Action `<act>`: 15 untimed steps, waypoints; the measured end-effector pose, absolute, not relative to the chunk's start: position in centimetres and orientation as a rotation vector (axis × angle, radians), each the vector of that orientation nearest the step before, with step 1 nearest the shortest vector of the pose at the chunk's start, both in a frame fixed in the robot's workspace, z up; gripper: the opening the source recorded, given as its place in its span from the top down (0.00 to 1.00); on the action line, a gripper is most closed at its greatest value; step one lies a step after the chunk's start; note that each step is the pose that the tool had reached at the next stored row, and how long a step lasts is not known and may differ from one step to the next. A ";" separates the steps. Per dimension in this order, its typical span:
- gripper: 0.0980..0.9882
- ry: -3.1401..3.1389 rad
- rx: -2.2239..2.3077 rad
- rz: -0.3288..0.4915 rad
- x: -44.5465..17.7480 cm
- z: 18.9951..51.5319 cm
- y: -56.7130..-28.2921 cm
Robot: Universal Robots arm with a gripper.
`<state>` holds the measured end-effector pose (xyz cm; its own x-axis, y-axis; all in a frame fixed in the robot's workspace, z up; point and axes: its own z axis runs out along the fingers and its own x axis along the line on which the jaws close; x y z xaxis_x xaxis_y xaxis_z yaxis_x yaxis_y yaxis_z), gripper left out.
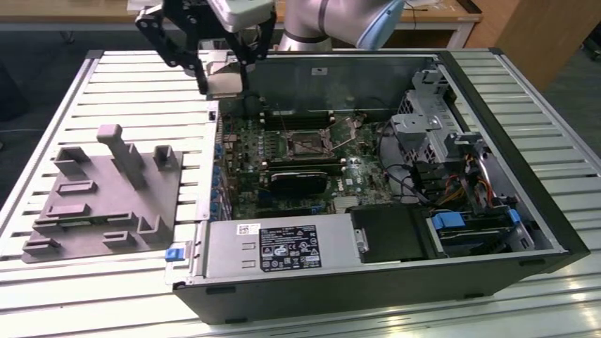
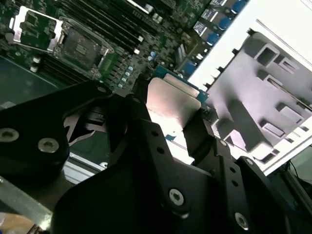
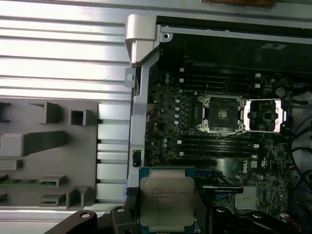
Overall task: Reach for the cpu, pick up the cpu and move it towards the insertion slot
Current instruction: 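Pick up the cpu and move it towards the insertion slot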
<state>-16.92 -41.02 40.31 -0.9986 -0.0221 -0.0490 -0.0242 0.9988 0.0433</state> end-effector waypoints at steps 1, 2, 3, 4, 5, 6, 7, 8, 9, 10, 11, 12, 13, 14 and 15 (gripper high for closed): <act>0.50 3.093 -0.036 0.068 -16.4 40.3 -41.0; 0.50 3.094 -0.036 0.068 -16.0 40.3 -41.0; 0.50 3.094 -0.036 0.068 -15.5 40.2 -41.0; 0.50 3.095 -0.036 0.068 -15.1 40.2 -41.0; 0.50 3.096 -0.036 0.068 -14.6 40.2 -41.0; 0.50 3.097 -0.036 0.068 -14.2 40.1 -41.0; 0.50 3.098 -0.036 0.068 -13.7 40.1 -41.0; 0.50 3.099 -0.035 0.068 -13.3 40.0 -41.0; 0.50 3.100 -0.036 0.068 -12.8 40.0 -41.0; 0.50 3.100 -0.036 0.068 -12.4 39.9 -40.9; 0.50 3.101 -0.035 0.068 -11.9 39.8 -40.9; 0.50 3.102 -0.035 0.068 -11.5 39.7 -40.8; 0.50 3.103 -0.036 0.068 -11.0 39.6 -40.8; 0.50 3.103 -0.036 0.068 -10.6 39.5 -40.7; 0.50 3.104 -0.035 0.068 -10.1 39.4 -40.6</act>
<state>-10.08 -40.58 39.41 -0.9991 -0.0219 -0.0371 -0.0236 0.9988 0.0436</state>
